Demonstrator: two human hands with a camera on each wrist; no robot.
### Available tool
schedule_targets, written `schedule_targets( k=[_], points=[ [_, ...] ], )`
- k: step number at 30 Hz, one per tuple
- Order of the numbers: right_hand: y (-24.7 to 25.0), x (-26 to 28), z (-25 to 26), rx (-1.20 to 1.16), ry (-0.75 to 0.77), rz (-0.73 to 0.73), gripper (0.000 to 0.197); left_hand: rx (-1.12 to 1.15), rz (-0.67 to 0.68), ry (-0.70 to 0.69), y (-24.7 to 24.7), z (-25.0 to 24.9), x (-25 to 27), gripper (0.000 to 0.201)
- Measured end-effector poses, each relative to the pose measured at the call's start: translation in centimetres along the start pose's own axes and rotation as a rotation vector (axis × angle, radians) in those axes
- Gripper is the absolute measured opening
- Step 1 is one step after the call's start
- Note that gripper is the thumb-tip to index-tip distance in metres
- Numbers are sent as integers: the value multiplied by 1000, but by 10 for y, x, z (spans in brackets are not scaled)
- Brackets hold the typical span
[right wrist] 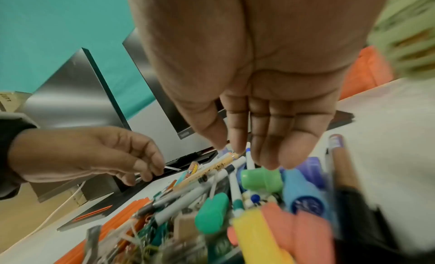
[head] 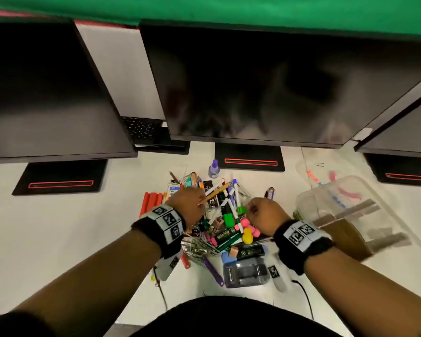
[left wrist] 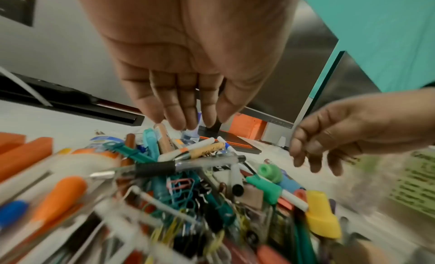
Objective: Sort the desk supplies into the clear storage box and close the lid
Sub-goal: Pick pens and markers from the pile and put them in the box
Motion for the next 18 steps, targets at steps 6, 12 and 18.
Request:
schedule_targets(
  k=[6,12,18],
  points=[
    [1,-40,38,-32,-100,-55,39,-99,71,92,-9,-1,-46,41],
    [-11,-64,53,-26,-256,-21,40,-164,144,120,-23,-1,-61,47],
    [-20,-67,47,-57,-246,7,39,-122,146,122,-22,1,-65,42]
  ],
)
Point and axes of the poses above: each hand's wrist, its own x-axis away from the middle knuckle, its own y-axis out of the back of the hand, z = x × y, the point moved 2 cm from there along -x, towards the middle knuckle, and after that the axes turned 11 degrees about -y, right-handed, at the moved point
